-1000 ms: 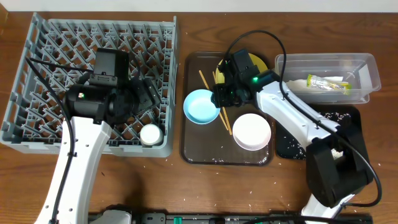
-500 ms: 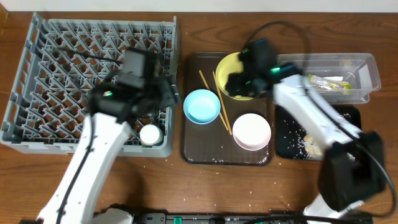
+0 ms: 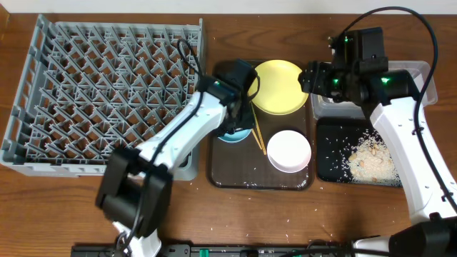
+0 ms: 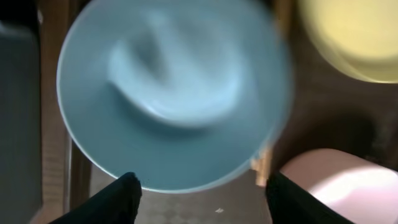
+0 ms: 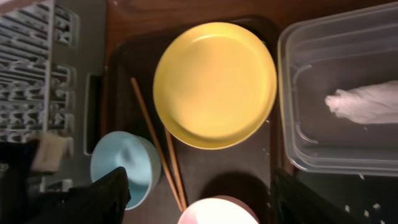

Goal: Sort waste into correct bins and load items into the dishwasher
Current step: 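Reach the left gripper toward the light-blue bowl on the tray, then grasp the rim of the light-blue bowl with the left gripper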

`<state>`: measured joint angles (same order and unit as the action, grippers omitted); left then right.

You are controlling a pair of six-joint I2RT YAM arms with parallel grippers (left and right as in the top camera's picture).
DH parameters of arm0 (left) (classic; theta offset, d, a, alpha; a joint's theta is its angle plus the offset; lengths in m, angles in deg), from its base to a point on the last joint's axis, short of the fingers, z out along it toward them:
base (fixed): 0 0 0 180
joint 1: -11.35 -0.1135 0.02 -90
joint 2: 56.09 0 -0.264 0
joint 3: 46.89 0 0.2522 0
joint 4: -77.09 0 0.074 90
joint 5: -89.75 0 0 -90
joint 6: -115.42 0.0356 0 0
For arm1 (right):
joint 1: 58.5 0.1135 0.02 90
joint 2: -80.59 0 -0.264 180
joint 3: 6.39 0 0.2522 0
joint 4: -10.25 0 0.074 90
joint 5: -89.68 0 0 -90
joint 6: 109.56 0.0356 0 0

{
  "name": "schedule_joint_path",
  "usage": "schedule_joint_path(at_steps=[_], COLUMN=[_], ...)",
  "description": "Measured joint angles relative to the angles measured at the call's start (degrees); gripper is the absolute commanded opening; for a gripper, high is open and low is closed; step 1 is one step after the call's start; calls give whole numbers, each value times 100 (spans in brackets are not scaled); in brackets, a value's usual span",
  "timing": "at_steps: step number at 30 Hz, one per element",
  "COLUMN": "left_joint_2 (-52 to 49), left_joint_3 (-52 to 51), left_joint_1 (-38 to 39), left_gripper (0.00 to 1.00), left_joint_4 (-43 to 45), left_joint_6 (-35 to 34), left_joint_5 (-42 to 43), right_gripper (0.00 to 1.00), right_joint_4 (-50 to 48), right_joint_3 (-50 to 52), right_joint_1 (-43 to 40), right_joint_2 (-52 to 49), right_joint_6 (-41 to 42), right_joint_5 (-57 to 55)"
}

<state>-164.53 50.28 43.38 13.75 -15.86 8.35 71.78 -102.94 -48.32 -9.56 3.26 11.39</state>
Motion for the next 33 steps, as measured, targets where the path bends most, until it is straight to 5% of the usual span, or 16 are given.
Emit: schedule_joint_path(at_steps=[16, 26, 33], left_joint_2=[-289, -289, -289], left_joint_3=[7, 7, 4], left_joint_1=[-26, -374, -372], left_gripper=[63, 63, 63], left_joint_4=[-291, -52, -282], left_joint_6=[-839, 660, 1069], left_joint_5=[-219, -474, -678], right_gripper=[73, 73, 73], right_joint_4=[83, 79, 63], right_joint_3=[0, 0, 0], right_joint_1=[0, 0, 0], right_joint_2=[0, 0, 0], right_joint_6=[-2, -4, -4], right_joint_5=[-256, -267, -275])
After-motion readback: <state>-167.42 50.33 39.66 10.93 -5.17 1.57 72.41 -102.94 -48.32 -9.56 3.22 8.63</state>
